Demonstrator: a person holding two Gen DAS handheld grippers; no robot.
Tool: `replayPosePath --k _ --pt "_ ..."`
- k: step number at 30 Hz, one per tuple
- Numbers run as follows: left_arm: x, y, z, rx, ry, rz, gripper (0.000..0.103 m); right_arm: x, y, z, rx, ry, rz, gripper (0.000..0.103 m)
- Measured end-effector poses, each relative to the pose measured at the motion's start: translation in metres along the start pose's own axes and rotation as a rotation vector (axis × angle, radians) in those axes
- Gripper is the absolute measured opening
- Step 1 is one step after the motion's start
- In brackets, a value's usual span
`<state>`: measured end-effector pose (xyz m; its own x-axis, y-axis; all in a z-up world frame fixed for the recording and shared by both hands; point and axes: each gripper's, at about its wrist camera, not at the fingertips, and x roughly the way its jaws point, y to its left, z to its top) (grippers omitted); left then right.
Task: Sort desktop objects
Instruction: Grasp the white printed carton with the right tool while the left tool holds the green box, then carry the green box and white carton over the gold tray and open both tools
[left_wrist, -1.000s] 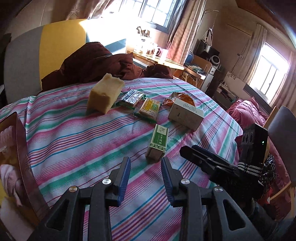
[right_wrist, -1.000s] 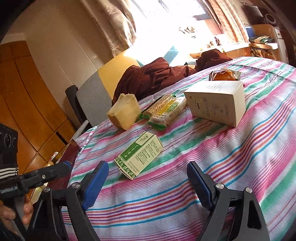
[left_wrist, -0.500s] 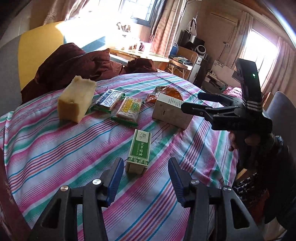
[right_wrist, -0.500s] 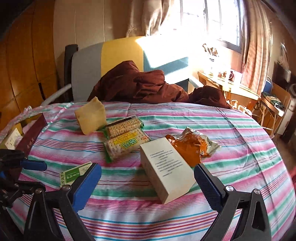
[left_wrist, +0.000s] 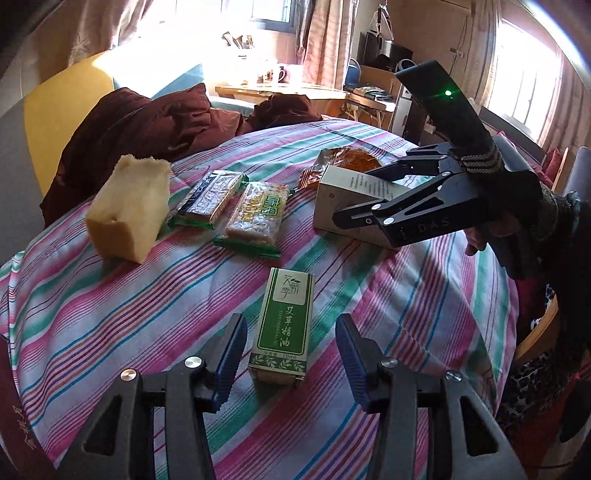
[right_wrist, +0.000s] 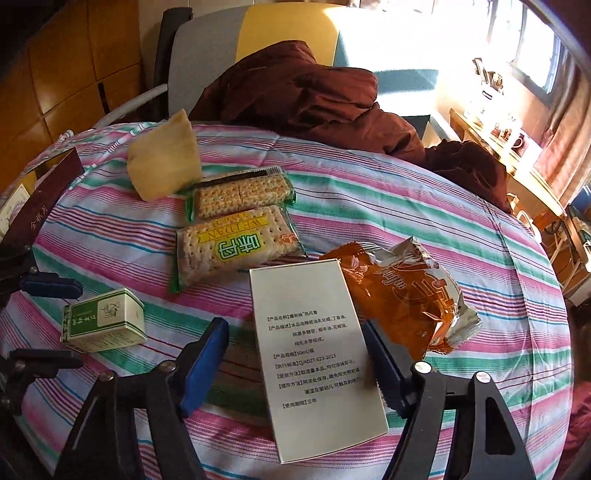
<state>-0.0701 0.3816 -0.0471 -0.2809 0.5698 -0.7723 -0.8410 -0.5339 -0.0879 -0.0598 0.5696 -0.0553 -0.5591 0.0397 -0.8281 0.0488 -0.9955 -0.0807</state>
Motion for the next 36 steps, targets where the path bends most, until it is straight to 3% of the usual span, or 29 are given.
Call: replayPosePath --k 1,3,10,13,21,25,27,28,36 --pt "0.004 0.001 0.0 -0.011 0.016 -0.008 0.051 0.002 0.0 -0.002 0.001 0.007 0.007 0.058" --pt "0.013 0.004 -0.002 -0.034 0.046 -0.023 0.051 0.007 0.0 -0.005 0.0 0.031 0.029 0.053" --pt "0.015 0.006 -0.005 -0.072 0.04 -0.047 0.051 0.011 0.008 -0.004 -0.014 0.045 0.045 0.056" --pt "0.011 0.005 -0.003 -0.067 0.027 -0.063 0.051 0.011 0.005 -0.003 0.009 0.044 0.054 0.064" --pt "0.014 0.007 0.001 -0.075 0.048 -0.054 0.051 0.018 0.008 -0.003 0.002 0.068 0.041 0.066" --pt "0.015 0.007 0.002 -0.076 0.044 -0.034 0.048 0.018 0.007 -0.003 0.015 0.073 0.04 0.064" --pt "0.018 0.008 0.002 -0.078 0.06 -0.006 0.034 0.018 0.008 -0.003 0.009 0.068 0.033 0.058" --pt "0.02 0.008 0.002 -0.077 0.062 0.005 0.033 0.017 0.009 -0.003 0.003 0.065 0.025 0.054" --pt "0.013 0.005 -0.008 -0.093 0.033 0.007 0.032 0.017 0.014 -0.004 -0.029 0.051 -0.003 0.052"
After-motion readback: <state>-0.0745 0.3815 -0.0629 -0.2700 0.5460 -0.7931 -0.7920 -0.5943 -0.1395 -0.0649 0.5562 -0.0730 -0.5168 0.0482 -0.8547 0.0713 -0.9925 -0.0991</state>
